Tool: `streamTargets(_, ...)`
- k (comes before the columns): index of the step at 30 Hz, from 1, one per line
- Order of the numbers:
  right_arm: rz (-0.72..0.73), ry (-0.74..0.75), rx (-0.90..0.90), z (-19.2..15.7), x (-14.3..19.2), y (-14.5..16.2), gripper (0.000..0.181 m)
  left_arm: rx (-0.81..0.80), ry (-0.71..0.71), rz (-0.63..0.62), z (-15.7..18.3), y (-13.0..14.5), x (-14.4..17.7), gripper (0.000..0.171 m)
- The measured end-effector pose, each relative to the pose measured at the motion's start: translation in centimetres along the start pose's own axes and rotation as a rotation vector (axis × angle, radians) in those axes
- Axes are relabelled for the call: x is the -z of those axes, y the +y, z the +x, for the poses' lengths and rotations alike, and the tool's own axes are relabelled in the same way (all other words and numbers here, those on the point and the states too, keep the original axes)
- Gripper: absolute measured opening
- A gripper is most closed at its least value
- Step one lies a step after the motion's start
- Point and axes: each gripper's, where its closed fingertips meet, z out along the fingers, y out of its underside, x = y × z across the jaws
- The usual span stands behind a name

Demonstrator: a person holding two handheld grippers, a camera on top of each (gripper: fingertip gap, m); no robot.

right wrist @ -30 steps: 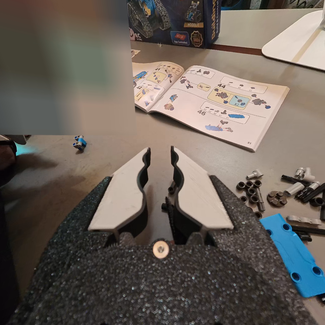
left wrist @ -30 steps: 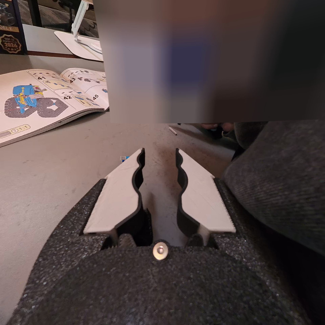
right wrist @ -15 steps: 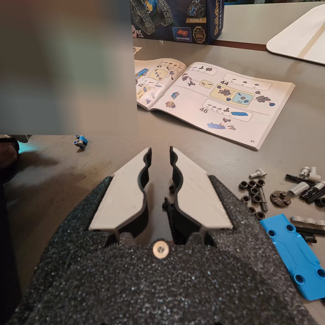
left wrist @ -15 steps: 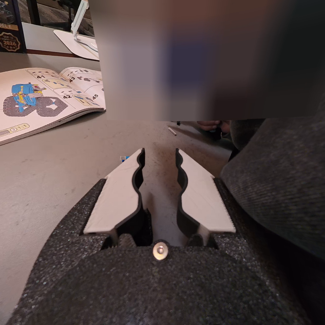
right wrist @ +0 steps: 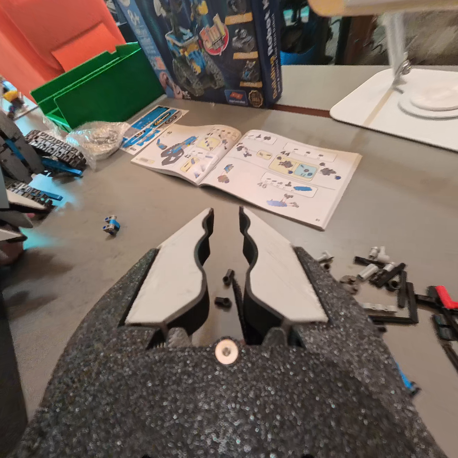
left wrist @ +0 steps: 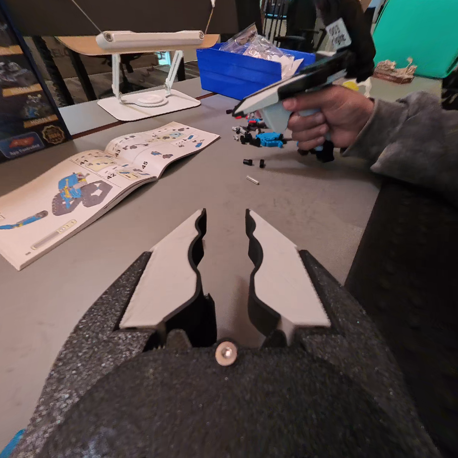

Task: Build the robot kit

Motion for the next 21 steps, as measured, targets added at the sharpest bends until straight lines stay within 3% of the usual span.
streamTargets(4,0.000,0.076,0.045,2.0,1.0,-0.6,0.021,-0.099,-0.034,-0.039,0.5,0.5,-0.1,0.031)
streamTargets(8,-0.036,0.054,0.013,2.3,0.7,0.0,0.024,-0.217,-0.054,-0.061,1.2,0.9,-0.2,0.031)
streamTargets(13,-0.066,-0.085,-0.061,0.6,0.3,1.1,0.026,-0.332,-0.170,-0.036,0.6,0.6,0.1,0.031)
streamTargets(17,-0.222,-0.120,0.108,0.1,1.0,4.8,0.032,-0.282,-0.155,0.006,0.8,-0.1,0.6,0.031)
streamTargets(21,-0.208,-0.170,0.244,-1.4,3.4,5.9,0.031,-0.202,-0.138,0.014,0.3,-0.2,0.8,0.031)
